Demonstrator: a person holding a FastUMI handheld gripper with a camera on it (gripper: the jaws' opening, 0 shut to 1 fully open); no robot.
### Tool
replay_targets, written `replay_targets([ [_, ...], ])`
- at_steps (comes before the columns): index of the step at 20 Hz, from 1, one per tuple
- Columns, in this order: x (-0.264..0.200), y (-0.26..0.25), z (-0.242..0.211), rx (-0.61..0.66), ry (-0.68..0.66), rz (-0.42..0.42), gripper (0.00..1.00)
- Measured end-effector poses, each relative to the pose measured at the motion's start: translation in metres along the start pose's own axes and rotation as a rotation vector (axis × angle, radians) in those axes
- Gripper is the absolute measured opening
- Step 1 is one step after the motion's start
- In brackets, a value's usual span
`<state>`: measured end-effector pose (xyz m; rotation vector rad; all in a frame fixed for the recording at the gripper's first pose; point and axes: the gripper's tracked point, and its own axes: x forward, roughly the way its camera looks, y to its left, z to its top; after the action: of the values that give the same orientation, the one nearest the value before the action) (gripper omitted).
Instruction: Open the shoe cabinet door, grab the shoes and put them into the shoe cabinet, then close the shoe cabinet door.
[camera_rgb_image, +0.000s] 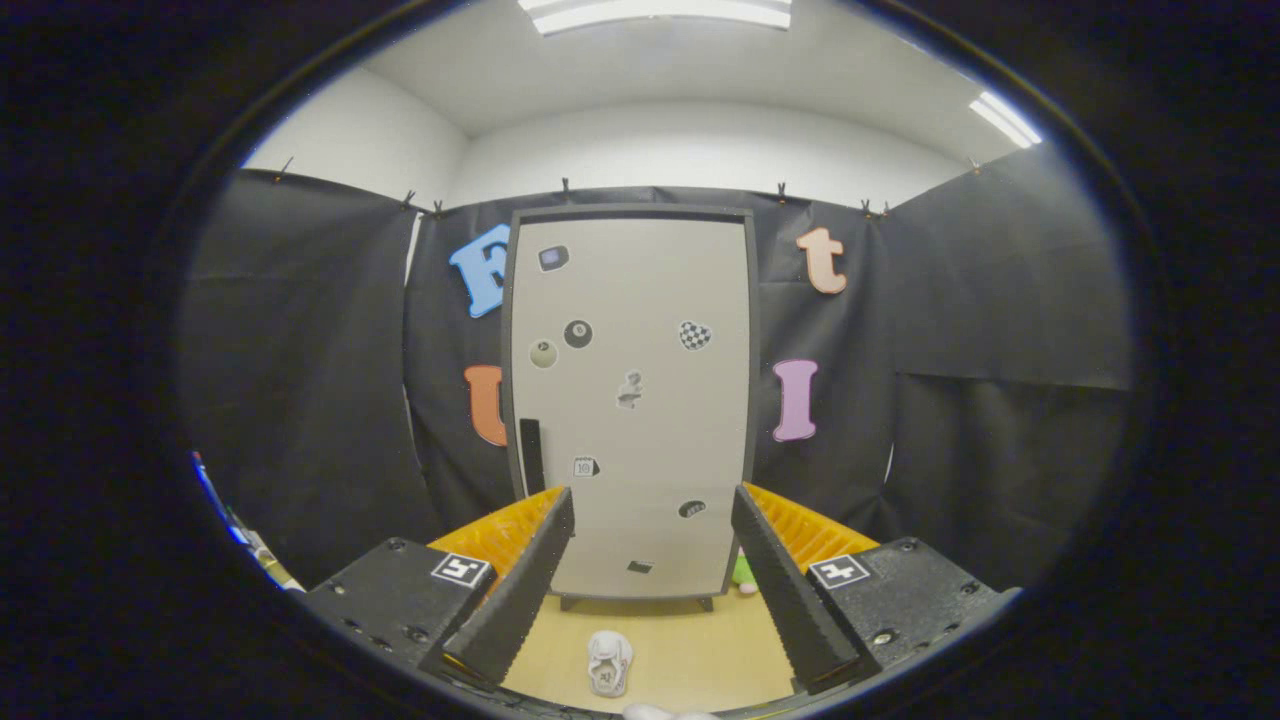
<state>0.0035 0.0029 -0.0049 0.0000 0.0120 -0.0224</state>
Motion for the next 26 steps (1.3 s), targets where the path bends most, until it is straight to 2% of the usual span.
replay_targets([
  [4, 0.028, 0.011, -0.013, -0.010, 0.017, -0.012, 1.00],
  [9, 0.083, 0.058, -0.024, -0.012, 0.020, 0.041, 1.00],
  [16, 0.179, 0.131, -0.036, 0.018, 0.035, 0.130, 1.00],
  [22, 0.262, 0.164, -0.050, 0.038, 0.069, 0.157, 1.00],
  [26, 0.302, 0.176, -0.065, 0.063, 0.110, 0.161, 0.94],
])
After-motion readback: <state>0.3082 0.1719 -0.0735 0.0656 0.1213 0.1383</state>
